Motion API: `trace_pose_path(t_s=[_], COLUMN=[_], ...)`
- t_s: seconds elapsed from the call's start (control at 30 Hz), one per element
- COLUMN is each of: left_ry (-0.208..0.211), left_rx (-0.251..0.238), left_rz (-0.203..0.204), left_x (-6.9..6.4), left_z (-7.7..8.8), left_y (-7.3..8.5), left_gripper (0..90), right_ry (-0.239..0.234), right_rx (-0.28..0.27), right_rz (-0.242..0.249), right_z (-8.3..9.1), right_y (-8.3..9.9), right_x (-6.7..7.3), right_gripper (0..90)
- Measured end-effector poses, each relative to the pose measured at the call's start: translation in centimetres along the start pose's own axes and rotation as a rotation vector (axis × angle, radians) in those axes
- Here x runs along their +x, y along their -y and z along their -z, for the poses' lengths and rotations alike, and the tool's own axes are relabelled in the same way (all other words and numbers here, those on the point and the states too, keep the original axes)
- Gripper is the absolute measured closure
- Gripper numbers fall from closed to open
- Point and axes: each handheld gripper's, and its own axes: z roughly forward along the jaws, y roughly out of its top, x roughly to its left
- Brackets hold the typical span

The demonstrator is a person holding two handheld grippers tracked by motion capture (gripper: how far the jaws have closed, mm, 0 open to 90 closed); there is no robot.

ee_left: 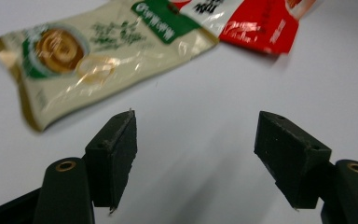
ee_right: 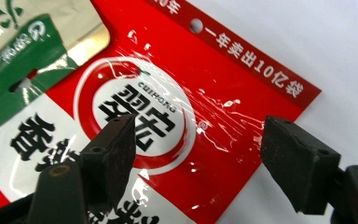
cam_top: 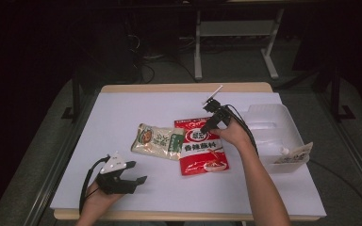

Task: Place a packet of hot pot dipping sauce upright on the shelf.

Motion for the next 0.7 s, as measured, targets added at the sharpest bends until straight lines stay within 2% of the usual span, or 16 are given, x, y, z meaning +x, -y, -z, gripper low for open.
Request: trace_pose_path(t_s=[0.13, 0.27, 0.43, 0.7], left_ry=[0.022, 0.033, 0.04, 0.038], left_rx=[0.024, 0.029, 0.036, 0.02], left_rz=[-0.028, -0.032, -0.041, -0.006], left_x=[-0.3, -0.5, -0.9, -0.5], left_z=[-1.8, -2.8, -3.0, -2.5], left_y=[-1.8, -2.7, -2.4, -1.6], left_gripper=[30.0, 30.0, 29.8, 29.7], right_ry=[-0.004, -0.01, -0.018, -0.009], right_rx=[-0.002, -0.007, -0.003, 0.032], right_rz=[-0.017, -0.032, -0.061, -0.078], right_z=[0.2, 0.7, 0.9, 0.3], right_y=[0.4, 0.8, 1.6, 1.9], right_x=[-0.5, -0.8, -1.3, -1.3], right_gripper=[24.8, 24.1, 24.1, 24.2])
